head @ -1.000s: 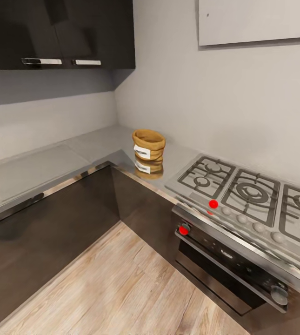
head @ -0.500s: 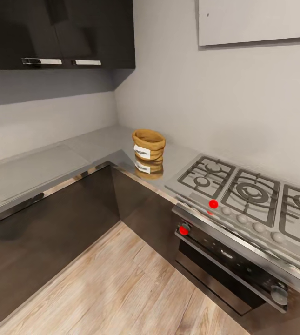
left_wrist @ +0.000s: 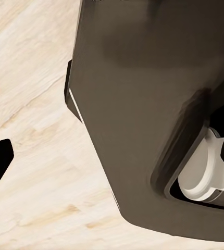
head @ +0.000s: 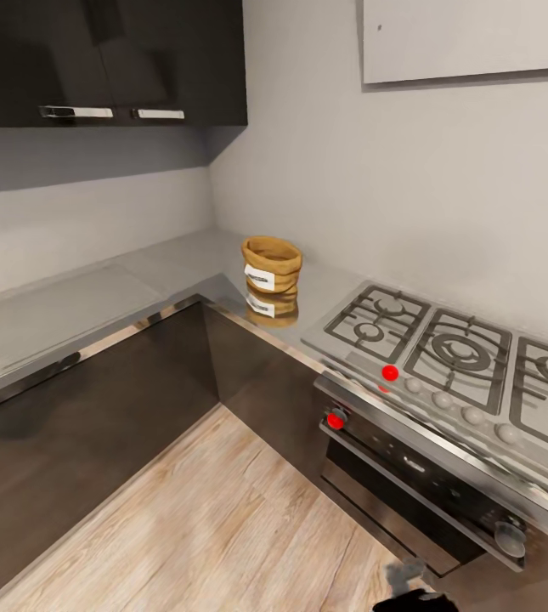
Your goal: In the kitchen, take the popcorn bag from the countertop, put it into the microwave, and heat it until the popcorn is cooked so the cooked popcorn ends up inside the bag.
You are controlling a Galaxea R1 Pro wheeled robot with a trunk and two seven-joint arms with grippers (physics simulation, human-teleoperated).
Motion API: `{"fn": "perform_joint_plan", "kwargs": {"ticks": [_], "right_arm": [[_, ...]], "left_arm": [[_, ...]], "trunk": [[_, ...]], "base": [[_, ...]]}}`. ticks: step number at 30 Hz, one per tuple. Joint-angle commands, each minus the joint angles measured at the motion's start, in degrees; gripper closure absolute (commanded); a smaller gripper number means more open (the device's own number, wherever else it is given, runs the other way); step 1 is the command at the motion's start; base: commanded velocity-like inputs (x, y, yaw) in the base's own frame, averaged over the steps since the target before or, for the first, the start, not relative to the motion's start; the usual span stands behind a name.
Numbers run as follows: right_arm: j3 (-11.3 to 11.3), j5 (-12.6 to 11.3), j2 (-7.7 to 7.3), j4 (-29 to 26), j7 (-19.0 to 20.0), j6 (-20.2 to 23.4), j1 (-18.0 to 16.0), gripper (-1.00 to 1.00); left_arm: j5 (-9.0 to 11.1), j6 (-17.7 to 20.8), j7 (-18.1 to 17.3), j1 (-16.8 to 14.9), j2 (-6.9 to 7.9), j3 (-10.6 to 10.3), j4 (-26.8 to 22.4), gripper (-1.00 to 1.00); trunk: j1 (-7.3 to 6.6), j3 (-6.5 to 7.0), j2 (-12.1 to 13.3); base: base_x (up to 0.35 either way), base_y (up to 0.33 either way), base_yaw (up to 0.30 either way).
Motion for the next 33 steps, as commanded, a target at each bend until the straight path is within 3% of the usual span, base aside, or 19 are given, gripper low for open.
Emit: {"fn": "perform_joint_plan", "kwargs": {"ticks": [1, 3, 7, 8, 10, 11, 13, 16, 18, 20, 24, 29, 30, 32, 33], "right_arm": [[0.3, 0.8, 1.59, -4.6, 0.7, 3.2, -0.1, -1.0], [2.8, 0.8, 3.15, -9.8, 0.8, 7.1, -0.2, -1.0], [10.4, 0.6, 4.8, -21.6, 0.8, 13.5, -0.3, -1.0], [12.3, 0.5, 5.93, -24.6, 0.9, 16.4, -0.9, -1.0], [15.0, 0.5, 6.82, -27.0, 0.9, 22.5, -5.3, -1.0], [16.1, 0.3, 6.82, -27.6, 1.0, 26.6, -9.7, -1.0], [16.7, -1.3, 6.82, -27.9, 2.1, 27.6, -16.7, -1.0], [17.2, -9.9, 6.82, -27.6, 4.0, 27.6, -32.1, -1.0], [17.2, -11.9, 6.82, -27.5, 4.2, 27.6, -37.2, -1.0], [17.2, -12.7, 6.82, -26.7, 4.3, 27.6, -42.4, -1.0], [16.4, -12.9, 6.82, -19.1, 4.0, 27.6, -51.6, -1.0], [9.6, -12.6, 6.82, -3.4, 3.4, 27.6, -64.9, -1.0], [9.2, -12.5, 6.34, -1.0, 3.4, 27.6, -66.8, -1.0], [8.6, -12.4, 1.79, 7.1, 2.8, 27.6, -73.6, -1.0], [8.5, -12.4, 0.3, 10.2, 1.8, 27.6, -76.4, -1.0]], "left_arm": [[0.3, -0.1, 0.0, 0.0, -0.01, 0.0, 0.0, -1.0], [0.3, -0.1, 0.0, 0.0, -0.01, 0.0, 0.0, -1.0], [0.3, -0.1, 0.0, 0.0, -0.01, 0.0, 0.0, -1.0], [0.3, -0.1, 0.0, 0.0, -0.01, 0.0, 0.0, -1.0], [0.3, -0.1, 0.0, 0.0, -0.01, -0.1, 0.0, -1.0], [0.3, -0.1, 0.0, 0.0, -0.01, -0.1, 0.0, -1.0], [0.3, -0.1, 0.0, 0.0, -0.01, -0.1, 0.0, -1.0], [0.2, -0.1, 0.0, 0.0, -0.02, -0.1, -0.1, -1.0], [0.2, -0.1, 0.0, 0.0, -0.02, -0.1, -0.1, -1.0], [0.2, -0.1, 0.0, 0.0, -0.01, -0.1, -0.1, -1.0], [0.2, -0.2, 0.0, 0.0, -0.01, -0.1, -0.1, -1.0], [0.2, -0.2, 0.0, 0.0, -0.02, -0.1, -0.1, -1.0], [0.2, -0.2, 0.0, 0.0, -0.01, -0.1, -0.1, -1.0], [0.2, -0.2, 0.0, 0.0, -0.01, -0.1, -0.1, -1.0], [0.2, -0.2, 0.0, 0.0, -0.01, -0.1, -0.1, -1.0]], "trunk": [[0.0, -0.06, 0.0], [0.0, -0.06, 0.0], [0.0, -0.06, 0.0], [0.0, -0.06, 0.0], [0.0, -0.06, 0.0], [0.0, -0.06, 0.0], [0.0, -0.06, 0.0], [0.0, -0.06, 0.0], [0.0, -0.06, 0.0], [0.0, -0.06, 0.0], [0.0, -0.06, 0.0], [0.0, -0.06, 0.0], [0.0, -0.06, 0.0], [0.0, -0.06, 0.0], [0.0, -0.06, 0.0]], "base": [[0.0, 0.0, 0.0], [0.0, 0.0, 0.0], [0.0, 0.0, 0.0], [0.0, 0.0, 0.0], [0.0, 0.0, 0.0], [0.0, 0.0, 0.0], [0.0, 0.0, 0.0], [0.0, 0.0, 0.0], [0.0, 0.0, 0.0], [0.0, 0.0, 0.0], [0.0, 0.0, 0.0], [0.0, 0.0, 0.0], [0.0, 0.0, 0.0], [0.0, 0.0, 0.0], [0.0, 0.0, 0.0]]}}
